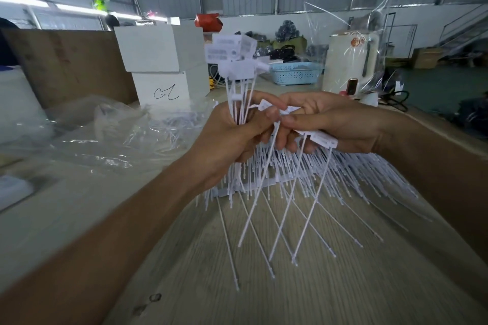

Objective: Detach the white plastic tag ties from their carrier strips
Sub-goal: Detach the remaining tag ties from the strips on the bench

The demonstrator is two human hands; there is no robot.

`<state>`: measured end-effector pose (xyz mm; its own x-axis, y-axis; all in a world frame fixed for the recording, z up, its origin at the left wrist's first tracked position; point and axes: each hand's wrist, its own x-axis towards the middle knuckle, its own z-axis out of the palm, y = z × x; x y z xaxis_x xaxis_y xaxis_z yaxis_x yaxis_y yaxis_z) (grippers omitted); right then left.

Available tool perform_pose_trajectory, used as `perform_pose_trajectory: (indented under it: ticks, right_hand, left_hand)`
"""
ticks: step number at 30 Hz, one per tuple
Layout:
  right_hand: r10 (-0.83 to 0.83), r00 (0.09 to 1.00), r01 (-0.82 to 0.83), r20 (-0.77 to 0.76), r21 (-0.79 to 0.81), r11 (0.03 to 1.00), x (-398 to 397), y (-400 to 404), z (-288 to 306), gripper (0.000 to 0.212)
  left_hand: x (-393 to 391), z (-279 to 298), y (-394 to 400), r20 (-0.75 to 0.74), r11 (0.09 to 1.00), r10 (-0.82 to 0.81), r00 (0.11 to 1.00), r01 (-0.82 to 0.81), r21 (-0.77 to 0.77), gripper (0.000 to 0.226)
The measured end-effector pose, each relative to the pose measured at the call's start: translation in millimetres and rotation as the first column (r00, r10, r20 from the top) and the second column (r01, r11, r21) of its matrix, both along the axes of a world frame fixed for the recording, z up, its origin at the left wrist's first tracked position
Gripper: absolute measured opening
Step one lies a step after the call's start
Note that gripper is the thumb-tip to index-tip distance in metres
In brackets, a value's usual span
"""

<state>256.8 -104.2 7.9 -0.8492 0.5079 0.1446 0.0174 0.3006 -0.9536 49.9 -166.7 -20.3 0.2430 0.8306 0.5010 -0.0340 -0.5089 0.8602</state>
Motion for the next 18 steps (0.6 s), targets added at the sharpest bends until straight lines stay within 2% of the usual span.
perform_pose_trajectory:
  ticks: [7,13,18]
  right_hand:
    - [-0.156,0.987,0.154,0.035,0.049,0.987,2,6,1,0.016]
    - [-0.166,0.986,0.166,-0.008,0.108,0.98,-3,-1,6,0.013]
    - [-0.295,0.956,0.275,0.009,0.331,0.903,-14,-17,12,0.009]
  left_hand:
    - [4,-5,2,-0.028,0.989,0.137,0.99,-0.134,0.068,0.018]
    - [4,-5,2,-0.07,0.982,0.182,0.981,-0.185,-0.039,0.021]
    - [7,-3,2,-0.032,0.95,0.309,0.95,-0.31,-0.038,0.029]
